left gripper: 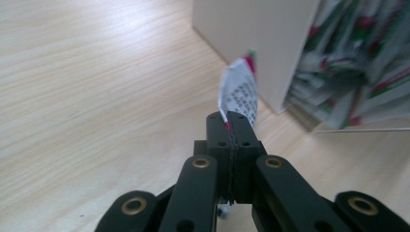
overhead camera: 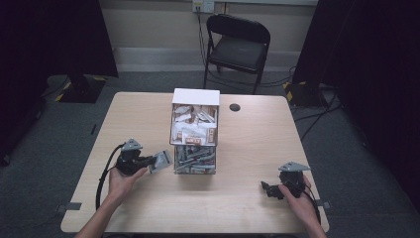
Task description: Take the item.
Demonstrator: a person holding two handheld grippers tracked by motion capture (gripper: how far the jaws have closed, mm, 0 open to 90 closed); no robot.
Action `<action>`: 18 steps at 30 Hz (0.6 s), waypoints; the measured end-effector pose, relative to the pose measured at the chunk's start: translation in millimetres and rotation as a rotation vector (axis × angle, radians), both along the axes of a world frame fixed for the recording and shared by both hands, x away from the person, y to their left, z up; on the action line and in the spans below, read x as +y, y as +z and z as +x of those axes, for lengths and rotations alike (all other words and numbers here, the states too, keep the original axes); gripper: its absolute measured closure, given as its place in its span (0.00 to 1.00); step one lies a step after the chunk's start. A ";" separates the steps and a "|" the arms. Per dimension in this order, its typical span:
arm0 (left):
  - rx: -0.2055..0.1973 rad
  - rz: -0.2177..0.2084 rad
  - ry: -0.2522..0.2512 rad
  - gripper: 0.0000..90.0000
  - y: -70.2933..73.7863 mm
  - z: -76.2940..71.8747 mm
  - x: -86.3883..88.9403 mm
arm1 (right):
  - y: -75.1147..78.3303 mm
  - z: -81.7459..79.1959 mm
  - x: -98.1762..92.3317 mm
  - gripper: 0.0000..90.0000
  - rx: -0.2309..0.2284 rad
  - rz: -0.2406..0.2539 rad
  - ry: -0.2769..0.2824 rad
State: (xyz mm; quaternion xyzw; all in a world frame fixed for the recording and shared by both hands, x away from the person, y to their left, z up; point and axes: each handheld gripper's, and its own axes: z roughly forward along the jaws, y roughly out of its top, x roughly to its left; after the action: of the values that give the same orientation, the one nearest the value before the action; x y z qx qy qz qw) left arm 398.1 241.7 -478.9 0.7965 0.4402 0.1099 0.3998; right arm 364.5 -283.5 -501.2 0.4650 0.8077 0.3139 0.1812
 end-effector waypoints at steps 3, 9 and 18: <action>-0.001 0.004 0.007 0.99 -3.1 2.4 2.5 | 0.0 0.0 0.0 0.00 0.000 0.000 0.000; 0.008 0.001 0.032 0.99 -7.6 7.6 2.7 | -0.1 0.1 -0.1 0.00 -0.002 -0.001 0.001; 0.020 0.019 0.031 0.99 -15.4 14.2 -0.4 | 0.0 0.0 0.0 0.00 0.000 0.000 0.000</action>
State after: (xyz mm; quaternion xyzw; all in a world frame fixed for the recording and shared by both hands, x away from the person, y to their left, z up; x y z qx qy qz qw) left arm 412.3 241.3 -494.3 0.7944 0.4552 0.1124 0.3862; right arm 364.5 -283.5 -501.2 0.4651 0.8076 0.3140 0.1812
